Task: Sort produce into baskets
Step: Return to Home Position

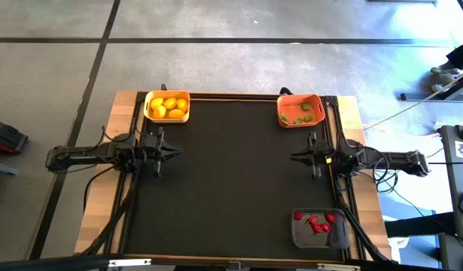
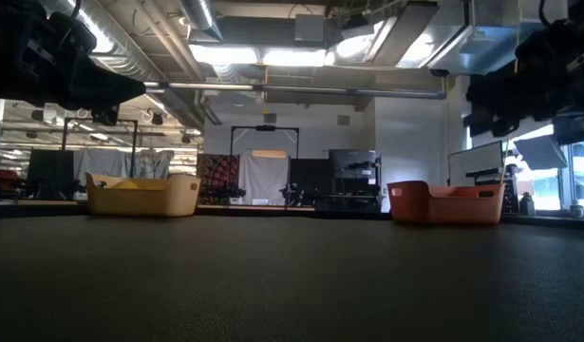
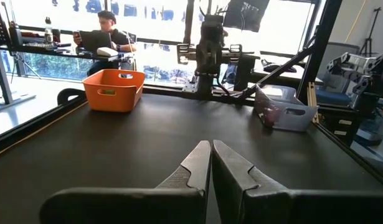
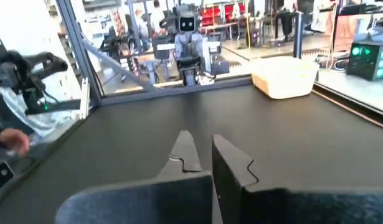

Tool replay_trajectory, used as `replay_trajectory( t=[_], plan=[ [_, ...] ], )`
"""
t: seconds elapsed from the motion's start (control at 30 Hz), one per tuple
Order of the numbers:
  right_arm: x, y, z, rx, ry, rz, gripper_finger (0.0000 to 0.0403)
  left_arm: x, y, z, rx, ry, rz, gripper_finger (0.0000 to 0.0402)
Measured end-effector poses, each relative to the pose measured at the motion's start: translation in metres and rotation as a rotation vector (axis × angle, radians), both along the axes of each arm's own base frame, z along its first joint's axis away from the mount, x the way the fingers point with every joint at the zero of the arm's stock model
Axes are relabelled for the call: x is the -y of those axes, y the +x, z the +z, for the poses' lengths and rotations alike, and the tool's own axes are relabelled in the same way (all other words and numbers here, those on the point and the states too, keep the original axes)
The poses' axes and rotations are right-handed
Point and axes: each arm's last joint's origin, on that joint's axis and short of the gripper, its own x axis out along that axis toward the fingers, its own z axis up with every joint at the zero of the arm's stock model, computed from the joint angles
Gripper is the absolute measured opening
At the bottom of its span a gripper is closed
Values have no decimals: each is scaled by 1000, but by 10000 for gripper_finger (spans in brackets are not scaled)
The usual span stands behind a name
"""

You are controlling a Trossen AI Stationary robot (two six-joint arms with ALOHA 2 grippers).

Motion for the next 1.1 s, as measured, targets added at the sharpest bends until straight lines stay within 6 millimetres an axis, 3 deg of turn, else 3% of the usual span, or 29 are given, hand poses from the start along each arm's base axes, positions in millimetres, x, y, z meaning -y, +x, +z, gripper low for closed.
replay_trajectory(
  t=[0.23, 1.1],
  plan=[
    [0, -6, 2, 64, 5, -2, 2, 0, 0, 0, 0, 0, 0, 13],
    [1, -5, -1, 37, 25, -25, 2, 0, 0, 0, 1, -4, 1, 13]
  ],
)
